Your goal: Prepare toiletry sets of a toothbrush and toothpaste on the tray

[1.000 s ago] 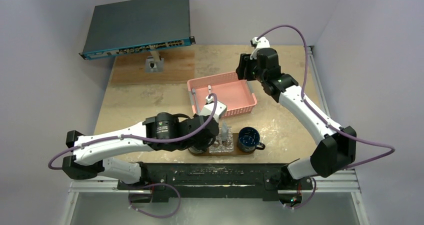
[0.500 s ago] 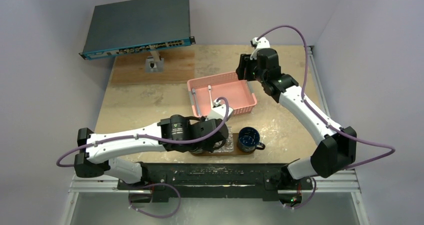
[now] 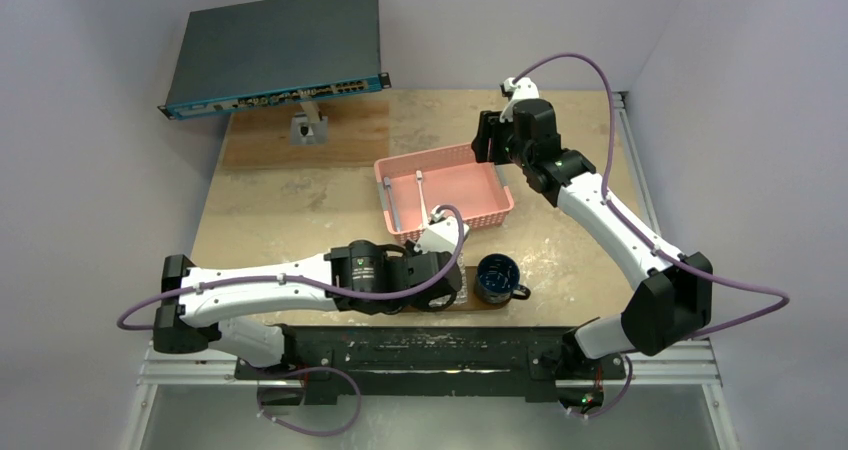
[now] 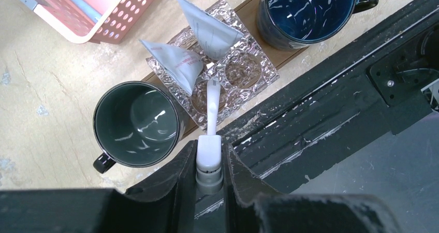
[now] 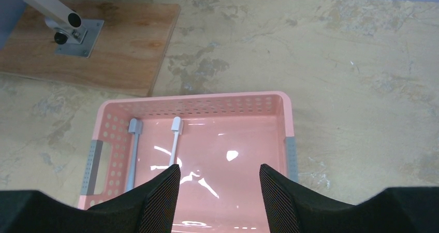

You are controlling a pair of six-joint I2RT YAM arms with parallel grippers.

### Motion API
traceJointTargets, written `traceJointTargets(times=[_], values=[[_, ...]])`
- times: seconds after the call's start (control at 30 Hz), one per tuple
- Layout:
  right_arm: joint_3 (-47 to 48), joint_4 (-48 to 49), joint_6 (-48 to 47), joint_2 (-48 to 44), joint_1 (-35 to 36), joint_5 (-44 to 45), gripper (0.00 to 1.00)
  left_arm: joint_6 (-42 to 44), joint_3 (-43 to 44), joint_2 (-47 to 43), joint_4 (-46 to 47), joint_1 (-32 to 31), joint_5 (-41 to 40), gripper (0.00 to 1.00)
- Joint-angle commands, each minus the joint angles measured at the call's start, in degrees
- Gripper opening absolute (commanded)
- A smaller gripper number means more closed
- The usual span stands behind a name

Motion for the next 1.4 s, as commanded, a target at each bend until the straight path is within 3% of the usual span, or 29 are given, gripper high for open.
traceJointTargets(times=[0.0, 1.37], values=[[-0.7, 1.5, 0.8, -2.1, -0.2, -1.0, 0.6, -1.5, -0.5, 0.4, 2.0, -1.2, -3.2, 0.0], [-1.8, 2.1, 1.1, -1.4, -0.2, -1.7, 0.64, -6.0, -5.9, 1.8, 3.8, -5.4, -8.8, 0.0]])
